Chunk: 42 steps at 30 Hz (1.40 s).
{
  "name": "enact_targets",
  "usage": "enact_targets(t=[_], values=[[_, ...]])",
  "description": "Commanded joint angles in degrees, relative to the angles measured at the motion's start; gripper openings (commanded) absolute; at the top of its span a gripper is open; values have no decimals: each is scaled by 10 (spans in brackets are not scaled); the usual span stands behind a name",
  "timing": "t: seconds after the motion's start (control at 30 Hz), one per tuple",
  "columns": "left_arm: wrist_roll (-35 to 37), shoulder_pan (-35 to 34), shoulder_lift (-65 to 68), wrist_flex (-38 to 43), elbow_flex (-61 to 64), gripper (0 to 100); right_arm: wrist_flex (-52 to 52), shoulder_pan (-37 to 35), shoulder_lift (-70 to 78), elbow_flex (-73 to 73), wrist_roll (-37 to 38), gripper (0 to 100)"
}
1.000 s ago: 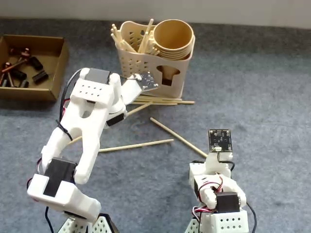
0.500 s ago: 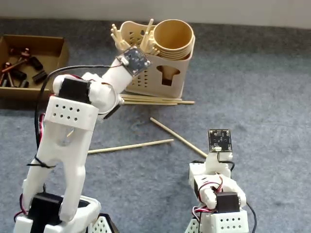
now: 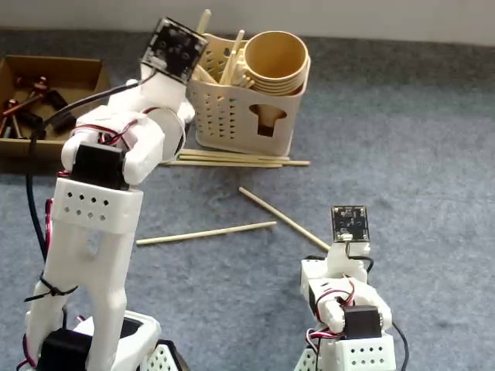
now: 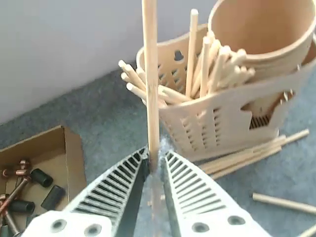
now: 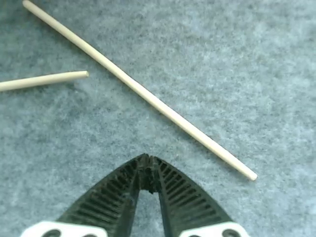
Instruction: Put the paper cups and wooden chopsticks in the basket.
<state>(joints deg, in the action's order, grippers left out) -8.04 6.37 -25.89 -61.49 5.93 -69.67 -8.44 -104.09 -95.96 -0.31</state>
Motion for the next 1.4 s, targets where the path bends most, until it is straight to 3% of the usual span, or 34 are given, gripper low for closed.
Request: enact_targets(t=[0.0, 0.33, 0.7, 0.9, 1.13, 1.37], values=[[54, 11, -18, 77, -21, 5, -2, 6, -3, -58, 7, 5], [155, 11, -18, 245, -18, 5, -2, 6, -3, -58, 7, 5], [159, 14, 37, 392, -6, 5, -2, 6, -3, -58, 7, 5], [221, 10, 85, 440, -10, 5, -2, 6, -3, -58, 7, 5], [227, 10, 145, 490, -10, 5, -2, 6, -3, -58, 7, 5], [224, 10, 182, 490, -10, 8, -2, 6, -3, -58, 7, 5]])
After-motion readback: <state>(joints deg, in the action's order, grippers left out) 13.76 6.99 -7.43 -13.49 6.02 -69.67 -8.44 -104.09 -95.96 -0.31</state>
